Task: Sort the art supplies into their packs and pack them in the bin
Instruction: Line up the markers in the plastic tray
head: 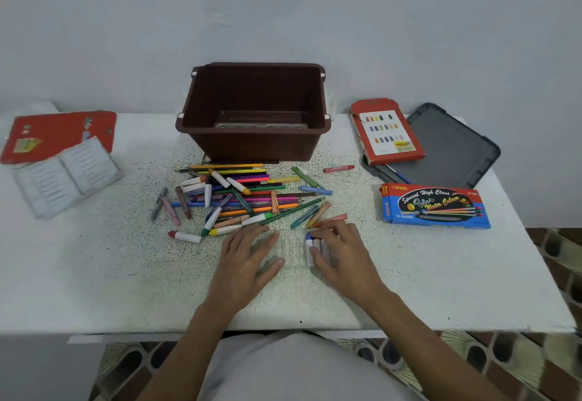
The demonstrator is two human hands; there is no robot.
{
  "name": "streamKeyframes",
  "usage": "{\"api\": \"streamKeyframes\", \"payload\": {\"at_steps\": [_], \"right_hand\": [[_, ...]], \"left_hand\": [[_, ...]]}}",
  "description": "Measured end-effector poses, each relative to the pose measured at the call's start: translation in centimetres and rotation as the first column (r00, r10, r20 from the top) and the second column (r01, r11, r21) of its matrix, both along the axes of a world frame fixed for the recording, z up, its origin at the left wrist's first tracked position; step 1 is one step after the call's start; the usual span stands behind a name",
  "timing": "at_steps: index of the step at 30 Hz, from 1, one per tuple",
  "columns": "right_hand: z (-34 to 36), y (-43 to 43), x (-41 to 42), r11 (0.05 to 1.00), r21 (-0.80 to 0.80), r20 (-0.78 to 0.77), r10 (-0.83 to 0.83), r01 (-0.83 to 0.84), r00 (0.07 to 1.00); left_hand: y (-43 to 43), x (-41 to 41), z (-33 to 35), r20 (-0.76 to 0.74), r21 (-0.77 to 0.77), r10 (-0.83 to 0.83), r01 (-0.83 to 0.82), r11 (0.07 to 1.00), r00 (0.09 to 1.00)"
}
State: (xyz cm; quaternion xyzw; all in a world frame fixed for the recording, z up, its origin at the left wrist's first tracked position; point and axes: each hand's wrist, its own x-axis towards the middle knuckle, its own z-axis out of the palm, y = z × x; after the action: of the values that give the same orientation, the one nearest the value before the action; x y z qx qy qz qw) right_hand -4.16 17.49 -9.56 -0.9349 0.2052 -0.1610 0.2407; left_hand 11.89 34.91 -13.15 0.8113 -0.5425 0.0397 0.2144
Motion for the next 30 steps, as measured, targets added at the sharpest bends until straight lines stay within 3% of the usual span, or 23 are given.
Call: {"api": "streamKeyframes", "payload": {"at_steps": [8, 15, 25, 30], "right_hand": [[-1.1, -0.5, -2.0, 0.986, -0.081, -0.022, 0.142, -0.144, 0.99], [-2.3, 0.2, -2.2, 0.981, -0.143, 0.019, 0.137, -0.133, 0.99], [-3.0, -0.1, -2.4, 0.975, -0.168, 0.033, 0.151, -0.143, 0.988], [-3.1, -0.1, -2.4, 0.975, -0.168, 0.032, 0.154, -0.146, 0.988]], "left_hand": [[-0.1, 0.0, 0.4, -0.056, -0.087, 0.017, -0.022, 0.996, 0.998], [-0.8, 1.3, 1.1, -0.059, -0.171, 0.225, -0.232, 0.957, 0.972], [-3.6, 3.8, 2.1, 0.155, 0.032, 0.227, -0.234, 0.972, 0.962], [-3.6, 4.2, 1.9, 0.151, -0.006, 0.214, -0.216, 0.976, 0.965]]}}
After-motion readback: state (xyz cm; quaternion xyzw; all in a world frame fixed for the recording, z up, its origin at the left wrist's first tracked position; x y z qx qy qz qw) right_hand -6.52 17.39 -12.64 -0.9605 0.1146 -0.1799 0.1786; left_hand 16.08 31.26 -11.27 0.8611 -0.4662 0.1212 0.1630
